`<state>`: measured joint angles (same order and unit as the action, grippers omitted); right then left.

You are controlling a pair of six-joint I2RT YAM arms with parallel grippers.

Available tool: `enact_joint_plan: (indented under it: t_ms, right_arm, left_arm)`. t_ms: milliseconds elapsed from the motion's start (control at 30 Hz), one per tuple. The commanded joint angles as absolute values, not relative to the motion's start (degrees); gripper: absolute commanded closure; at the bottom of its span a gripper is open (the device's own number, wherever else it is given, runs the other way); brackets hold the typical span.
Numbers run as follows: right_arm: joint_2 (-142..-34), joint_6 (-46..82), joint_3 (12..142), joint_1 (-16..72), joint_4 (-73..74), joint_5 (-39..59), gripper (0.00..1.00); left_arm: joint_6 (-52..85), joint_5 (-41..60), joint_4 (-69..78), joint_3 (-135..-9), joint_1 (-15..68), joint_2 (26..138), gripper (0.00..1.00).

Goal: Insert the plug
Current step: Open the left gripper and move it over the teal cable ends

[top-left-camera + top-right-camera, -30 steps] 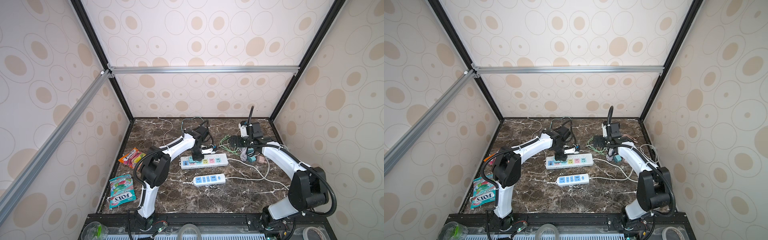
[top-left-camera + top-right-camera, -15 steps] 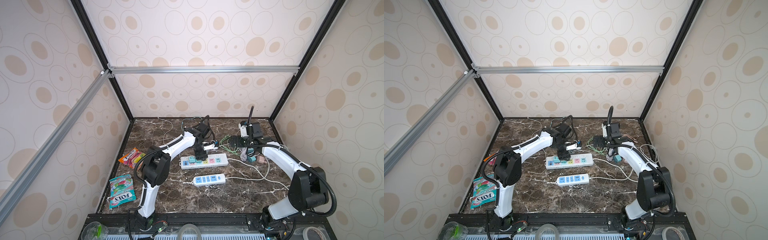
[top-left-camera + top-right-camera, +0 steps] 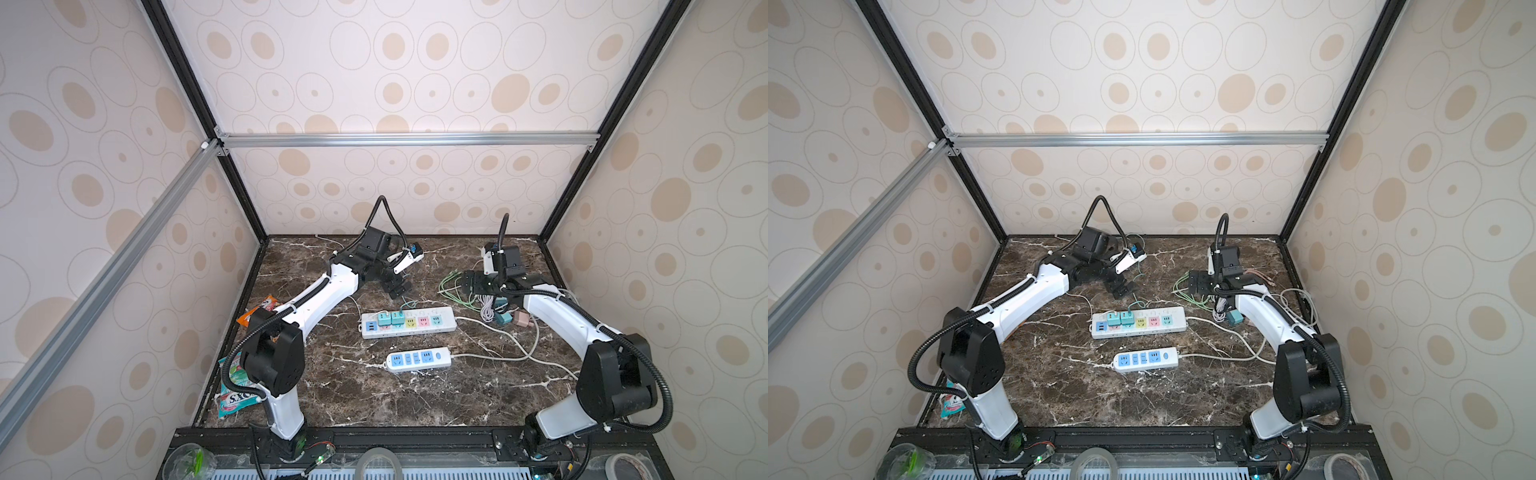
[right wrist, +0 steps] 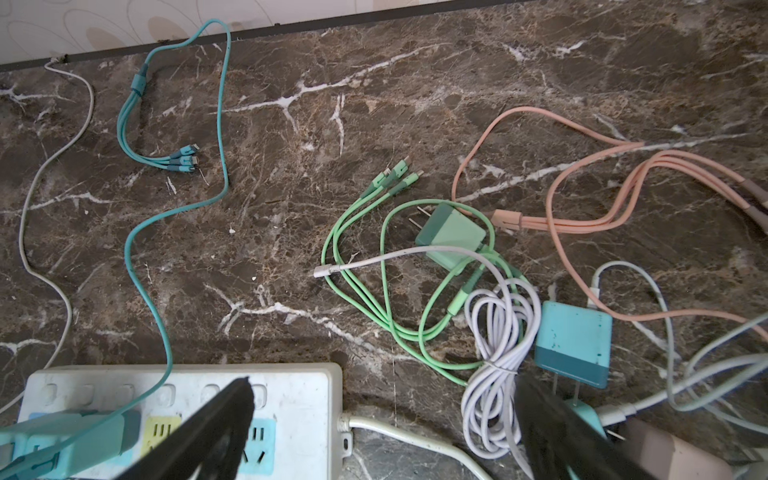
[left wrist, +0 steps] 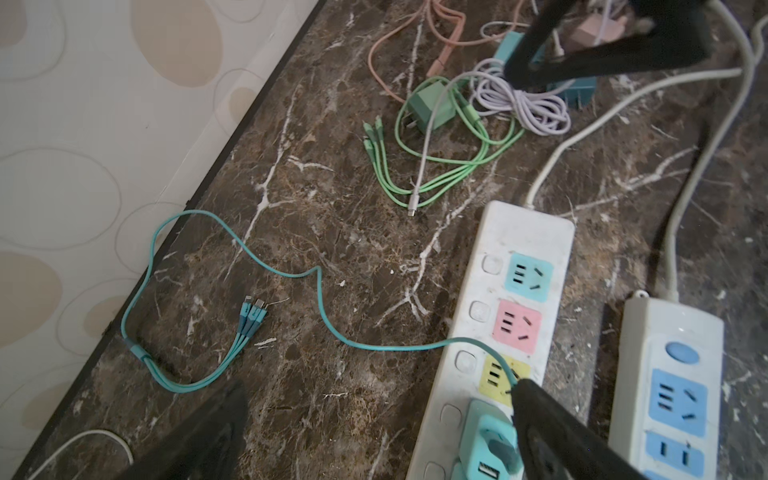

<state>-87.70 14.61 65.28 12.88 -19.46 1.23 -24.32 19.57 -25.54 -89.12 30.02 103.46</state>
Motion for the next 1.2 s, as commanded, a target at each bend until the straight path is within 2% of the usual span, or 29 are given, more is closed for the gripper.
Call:
enact_joint_plan:
  t_ms: [0, 67, 200, 300, 400, 533, 767, 800, 867, 1033, 1067, 1167]
  right_arm:
    - [-86.1, 16.8, 66.1, 12.7, -20.7, 0.8, 0.01]
    - [-86.0, 16.9, 66.0, 12.8, -20.7, 1.7, 0.01]
    - [-85.5, 16.9, 65.4, 12.7, -21.0, 1.1, 0.01]
    - [-84.9, 17.0, 64.7, 12.7, -21.0, 0.0, 0.01]
    - [-84.2, 17.0, 63.9, 12.7, -20.9, -0.6, 0.02]
    - [-83.3, 16.7, 62.8, 12.7, -20.8, -1.8, 0.01]
    - [-82.8, 16.6, 62.5, 12.7, -20.8, -2.1, 0.01]
    - [-82.8, 16.7, 62.5, 12.7, -20.8, -2.3, 0.01]
    - [-82.6, 16.8, 62.4, 12.7, -20.7, -2.4, 0.01]
    - [-82.0, 16.6, 62.2, 12.7, -20.8, -3.2, 0.02]
    - [-82.0, 16.6, 62.1, 12.7, -20.8, -3.3, 0.01]
    - [-81.8, 16.5, 62.0, 12.7, -20.7, -3.5, 0.01]
  left_arm:
    - [-13.9, 17.6, -20.9, -91.6, 30.0, 107.4, 0.02]
    - [-9.5, 15.0, -20.8, -93.3, 30.0, 110.3, 0.02]
    - [-0.1, 3.2, -22.9, -99.7, 29.9, 118.2, 0.05]
    - [3.0, -1.8, -27.9, -107.0, 29.9, 125.0, 0.1]
    - [5.8, -6.0, -28.7, -109.1, 29.9, 128.6, 0.12]
    - [8.4, -5.9, -29.3, -109.2, 29.8, 132.0, 0.13]
    - [10.4, -4.9, -28.7, -108.9, 29.8, 136.4, 0.25]
    - [10.4, -5.0, -28.7, -109.2, 29.8, 136.9, 0.29]
    - [10.4, -5.0, -28.6, -109.7, 29.6, 137.6, 0.43]
    - [9.4, -5.8, -26.9, -109.8, 29.1, 136.1, 0.95]
    - [9.2, -6.2, -26.2, -109.3, 28.8, 135.2, 1.0]
    - [8.9, -7.8, -22.7, -106.8, 27.7, 131.1, 1.0]
